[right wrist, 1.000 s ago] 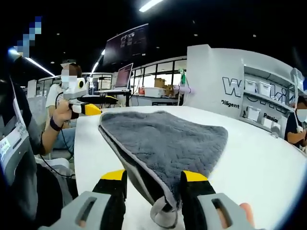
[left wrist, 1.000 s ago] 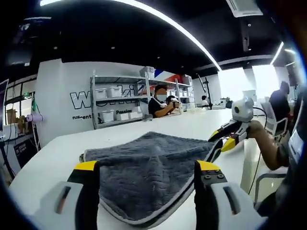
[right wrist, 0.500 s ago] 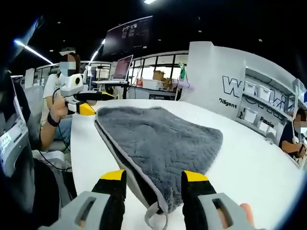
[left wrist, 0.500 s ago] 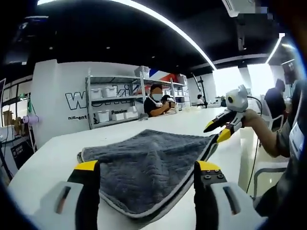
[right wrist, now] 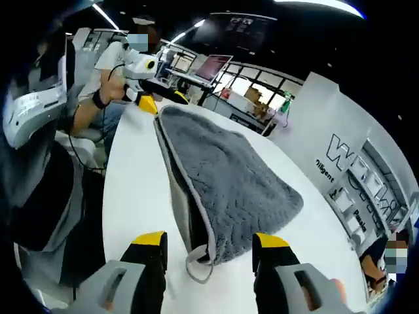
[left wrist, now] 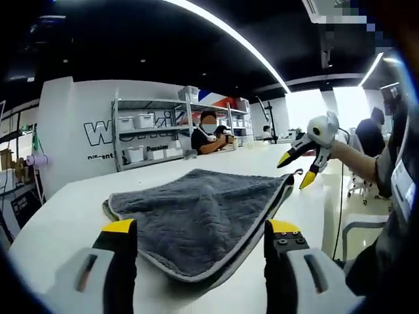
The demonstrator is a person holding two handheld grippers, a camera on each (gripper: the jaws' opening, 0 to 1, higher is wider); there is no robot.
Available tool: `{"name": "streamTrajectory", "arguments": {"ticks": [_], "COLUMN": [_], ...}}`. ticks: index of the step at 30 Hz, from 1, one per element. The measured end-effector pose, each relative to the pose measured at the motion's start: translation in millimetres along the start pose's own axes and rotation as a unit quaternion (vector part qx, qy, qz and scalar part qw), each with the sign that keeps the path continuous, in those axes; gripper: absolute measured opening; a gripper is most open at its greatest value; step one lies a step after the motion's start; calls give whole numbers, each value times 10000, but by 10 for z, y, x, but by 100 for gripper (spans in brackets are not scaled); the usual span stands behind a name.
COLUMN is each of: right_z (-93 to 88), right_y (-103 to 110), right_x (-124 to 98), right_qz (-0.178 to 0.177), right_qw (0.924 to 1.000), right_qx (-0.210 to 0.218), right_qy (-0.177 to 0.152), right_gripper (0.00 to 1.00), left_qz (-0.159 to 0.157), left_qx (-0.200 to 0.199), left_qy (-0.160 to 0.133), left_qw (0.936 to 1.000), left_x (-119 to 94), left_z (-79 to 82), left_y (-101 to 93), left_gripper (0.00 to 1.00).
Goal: Fold the towel on the table until its edges align and the towel forms a compact rectangular stack.
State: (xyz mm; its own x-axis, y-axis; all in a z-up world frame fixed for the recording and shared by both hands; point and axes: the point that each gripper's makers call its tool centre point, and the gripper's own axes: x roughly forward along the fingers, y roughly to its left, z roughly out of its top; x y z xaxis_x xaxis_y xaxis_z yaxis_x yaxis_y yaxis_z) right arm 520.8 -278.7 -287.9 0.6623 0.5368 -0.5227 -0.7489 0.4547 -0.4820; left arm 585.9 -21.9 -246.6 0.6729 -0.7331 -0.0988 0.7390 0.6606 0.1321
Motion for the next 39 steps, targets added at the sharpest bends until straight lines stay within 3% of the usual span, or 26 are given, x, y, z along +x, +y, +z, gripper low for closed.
{"name": "streamTrajectory", "arguments": {"ticks": [10, 16, 28, 39], "right_z": [-12, -44, -72, -129], "right_y": [37, 16, -1, 31], "right_x": [3, -52, -15, 51], "right_qz": [-149, -179, -109, 128], "right_qw": [9969, 9900, 9835, 9833], "right_qx": [-771, -1391, -1806, -1812], "right_qy": [84, 125, 92, 114], "right_gripper": [47, 43, 27, 5], "left_qz": [95, 221, 233, 246], "left_qx": [32, 220, 159, 106], "left_qy": [47, 214, 281, 267], "left_qw": [9999, 9993, 9992, 9993], "left_x": [-113, -250, -282, -289], "left_z": [-63, -139, -206, -204], "left_y": [106, 215, 242, 247], "left_gripper": [82, 81, 80, 80]}}
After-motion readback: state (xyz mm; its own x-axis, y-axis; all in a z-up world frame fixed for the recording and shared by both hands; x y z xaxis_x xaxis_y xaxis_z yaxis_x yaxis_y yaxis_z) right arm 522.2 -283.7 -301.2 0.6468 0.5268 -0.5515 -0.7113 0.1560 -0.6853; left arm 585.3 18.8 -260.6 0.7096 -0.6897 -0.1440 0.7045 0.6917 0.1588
